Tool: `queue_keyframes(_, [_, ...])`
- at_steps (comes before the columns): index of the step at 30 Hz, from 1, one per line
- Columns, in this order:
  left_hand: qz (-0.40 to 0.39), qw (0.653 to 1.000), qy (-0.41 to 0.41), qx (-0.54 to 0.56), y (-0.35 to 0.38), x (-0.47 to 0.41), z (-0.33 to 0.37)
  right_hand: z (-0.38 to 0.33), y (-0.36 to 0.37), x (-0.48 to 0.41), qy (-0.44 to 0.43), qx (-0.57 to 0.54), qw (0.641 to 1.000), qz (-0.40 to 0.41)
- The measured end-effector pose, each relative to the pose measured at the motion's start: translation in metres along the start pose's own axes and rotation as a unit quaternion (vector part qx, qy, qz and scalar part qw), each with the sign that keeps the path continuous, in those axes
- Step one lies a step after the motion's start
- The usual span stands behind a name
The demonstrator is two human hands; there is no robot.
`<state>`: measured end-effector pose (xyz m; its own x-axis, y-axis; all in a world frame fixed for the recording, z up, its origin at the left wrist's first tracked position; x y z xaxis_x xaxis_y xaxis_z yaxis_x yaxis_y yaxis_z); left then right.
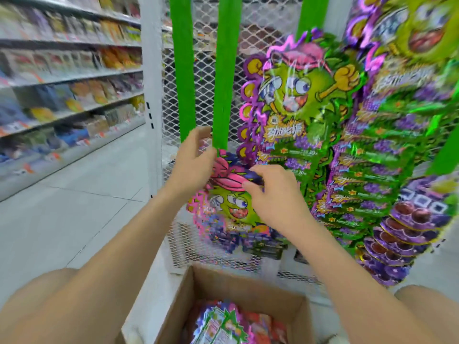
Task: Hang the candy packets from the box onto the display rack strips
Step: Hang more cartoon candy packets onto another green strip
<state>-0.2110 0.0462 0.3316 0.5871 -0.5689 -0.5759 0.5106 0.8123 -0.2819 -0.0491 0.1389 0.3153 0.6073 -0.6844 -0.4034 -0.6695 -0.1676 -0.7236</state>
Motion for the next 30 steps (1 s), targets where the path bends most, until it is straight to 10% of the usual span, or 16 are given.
queue_keyframes(15, [-0.007, 0.983, -0.174, 0.062, -0.008, -0.039, -0.014, -0.057, -0.011, -0.089, 0.021, 0.028, 0.997, 0.061])
queue_keyframes(24, [-0.054, 0.984, -0.154, 0.071, -0.008, -0.032, -0.021, -0.051, 0.003, -0.082, 0.047, 0.009, 0.999, 0.027])
queue_keyframes(30, [-0.063, 0.996, 0.011, -0.063, -0.013, -0.023, -0.014, -0.038, 0.017, -0.063, 0.049, 0.055, 0.997, -0.004])
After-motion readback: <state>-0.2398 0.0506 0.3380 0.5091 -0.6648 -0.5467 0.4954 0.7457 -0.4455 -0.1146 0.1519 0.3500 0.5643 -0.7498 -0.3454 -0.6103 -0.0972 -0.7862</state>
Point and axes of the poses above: each hand's wrist, its own x-axis away from the middle knuckle, its own y-axis out of the palm, z = x × y, the point moved 6 cm from there along -x, towards the middle knuckle, and after that the axes turned 11 degrees about y, right-handed, at the moved point
